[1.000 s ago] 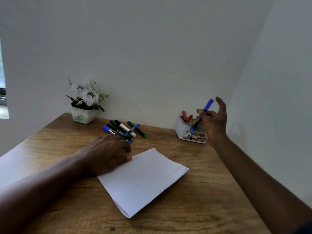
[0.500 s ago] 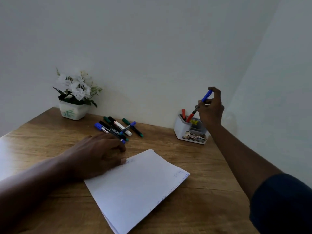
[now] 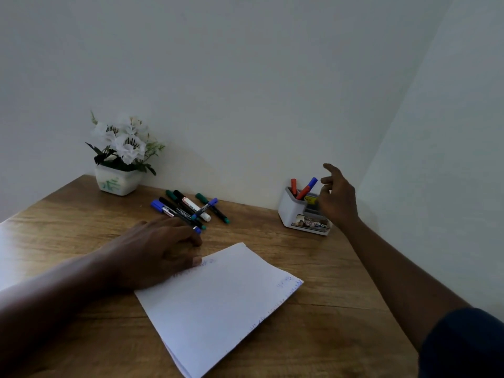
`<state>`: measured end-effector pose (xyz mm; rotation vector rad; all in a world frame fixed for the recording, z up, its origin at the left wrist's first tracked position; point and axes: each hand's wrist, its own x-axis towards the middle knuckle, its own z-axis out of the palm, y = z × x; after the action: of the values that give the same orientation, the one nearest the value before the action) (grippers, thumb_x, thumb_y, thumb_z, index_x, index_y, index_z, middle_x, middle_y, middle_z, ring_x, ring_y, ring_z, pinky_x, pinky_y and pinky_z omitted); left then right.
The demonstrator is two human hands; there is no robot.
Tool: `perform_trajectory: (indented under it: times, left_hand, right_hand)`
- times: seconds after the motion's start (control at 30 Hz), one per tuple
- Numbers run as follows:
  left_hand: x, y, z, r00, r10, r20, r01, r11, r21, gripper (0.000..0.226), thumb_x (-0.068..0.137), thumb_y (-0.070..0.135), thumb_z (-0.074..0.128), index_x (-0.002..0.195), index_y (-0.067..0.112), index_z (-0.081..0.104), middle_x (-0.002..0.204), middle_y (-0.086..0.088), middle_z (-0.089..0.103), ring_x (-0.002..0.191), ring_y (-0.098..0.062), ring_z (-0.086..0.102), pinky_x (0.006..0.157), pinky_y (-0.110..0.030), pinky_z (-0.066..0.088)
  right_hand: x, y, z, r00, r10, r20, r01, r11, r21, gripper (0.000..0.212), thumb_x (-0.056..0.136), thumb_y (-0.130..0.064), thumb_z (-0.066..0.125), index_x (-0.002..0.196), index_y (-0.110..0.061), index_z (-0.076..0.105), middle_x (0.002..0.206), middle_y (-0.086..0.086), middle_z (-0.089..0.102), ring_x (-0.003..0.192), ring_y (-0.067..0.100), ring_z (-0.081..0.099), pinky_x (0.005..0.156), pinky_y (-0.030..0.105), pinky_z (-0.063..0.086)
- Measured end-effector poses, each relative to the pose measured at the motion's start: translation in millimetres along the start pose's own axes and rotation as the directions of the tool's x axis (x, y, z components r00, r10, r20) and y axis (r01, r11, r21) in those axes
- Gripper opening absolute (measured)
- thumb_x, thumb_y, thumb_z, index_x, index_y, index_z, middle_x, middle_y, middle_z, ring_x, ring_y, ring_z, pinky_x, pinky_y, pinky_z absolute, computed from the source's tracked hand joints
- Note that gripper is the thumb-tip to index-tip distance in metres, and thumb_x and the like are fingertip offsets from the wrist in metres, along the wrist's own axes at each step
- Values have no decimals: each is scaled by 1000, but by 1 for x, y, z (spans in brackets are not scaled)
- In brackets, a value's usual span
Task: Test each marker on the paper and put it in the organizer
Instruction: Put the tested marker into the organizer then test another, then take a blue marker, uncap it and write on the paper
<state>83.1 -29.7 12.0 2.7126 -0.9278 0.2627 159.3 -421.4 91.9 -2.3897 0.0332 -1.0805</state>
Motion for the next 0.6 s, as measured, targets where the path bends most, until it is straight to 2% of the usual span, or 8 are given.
perform_trajectory:
  times: [0.07, 0.17, 0.23, 0.3, 0.37, 0.43, 0.53, 0.6]
  left_hand:
    - [-1, 0, 0, 1000, 2, -1, -2, 1000, -6, 48, 92, 69, 44, 135, 47, 48, 140, 24, 46, 123, 7, 41, 104, -26, 41]
    - [-4, 1, -3, 1000, 7, -11, -8, 999, -49, 46, 93, 67, 46, 133, 45, 52, 137, 22, 50, 121, 6, 44, 102, -27, 44]
    - [-7, 3, -5, 1000, 6, -28, -8, 998, -68, 44, 93, 64, 49, 131, 42, 55, 135, 20, 53, 119, 5, 47, 102, -28, 45]
    - [-10, 5, -7, 1000, -3, -29, 1, 998, -70, 46, 92, 64, 51, 131, 40, 56, 135, 19, 53, 121, 2, 48, 103, -31, 45]
    - [-13, 6, -8, 1000, -13, -17, 12, 998, -61, 48, 91, 67, 51, 132, 40, 55, 137, 18, 53, 123, 0, 47, 105, -34, 44]
    - [-14, 6, -10, 1000, -25, -3, 25, 998, -63, 49, 92, 67, 50, 133, 41, 54, 138, 17, 53, 123, -2, 48, 105, -35, 44]
    - [-13, 7, -10, 999, -43, 21, 44, 997, -59, 49, 92, 67, 50, 134, 41, 52, 138, 15, 53, 123, -4, 49, 105, -38, 45]
    - [-12, 5, -9, 998, -54, 37, 56, 997, -55, 51, 91, 69, 48, 134, 42, 51, 138, 14, 53, 121, -5, 50, 103, -39, 47]
  right_hand:
    - [-8, -14, -11, 991, -41, -129, 49, 997, 60, 58, 89, 6, 54, 142, -19, 50, 118, 8, 66, 106, 22, 62, 87, 34, 52]
    - [-29, -39, -26, 924, -233, -304, 255, 966, 35, 51, 88, 1, 58, 135, -17, 54, 117, 5, 63, 111, 20, 59, 89, 36, 52]
    - [-45, -55, -31, 862, -374, -341, 397, 918, -3, 46, 86, -2, 59, 129, -19, 58, 114, 1, 63, 109, 17, 59, 89, 30, 48]
    - [-60, -71, -27, 845, -444, -300, 477, 878, 45, 33, 87, -6, 60, 116, -22, 64, 106, -6, 65, 101, 12, 62, 84, 24, 46]
    - [-71, -90, -10, 894, -420, -153, 445, 874, 196, 22, 87, -7, 62, 100, -24, 69, 95, -11, 70, 89, 7, 66, 77, 15, 47]
    - [-76, -107, 12, 934, -341, 106, 296, 905, 307, 22, 88, -5, 64, 93, -25, 72, 91, -12, 72, 83, 4, 67, 72, 12, 49]
    - [-69, -125, 47, 844, -284, 456, 220, 957, 190, 34, 88, -1, 62, 109, -25, 73, 103, -2, 69, 89, 11, 66, 77, 26, 53]
    - [-60, -137, 69, 728, -280, 626, 341, 940, 24, 46, 89, -3, 60, 128, -26, 66, 117, 5, 59, 101, 21, 62, 83, 32, 51]
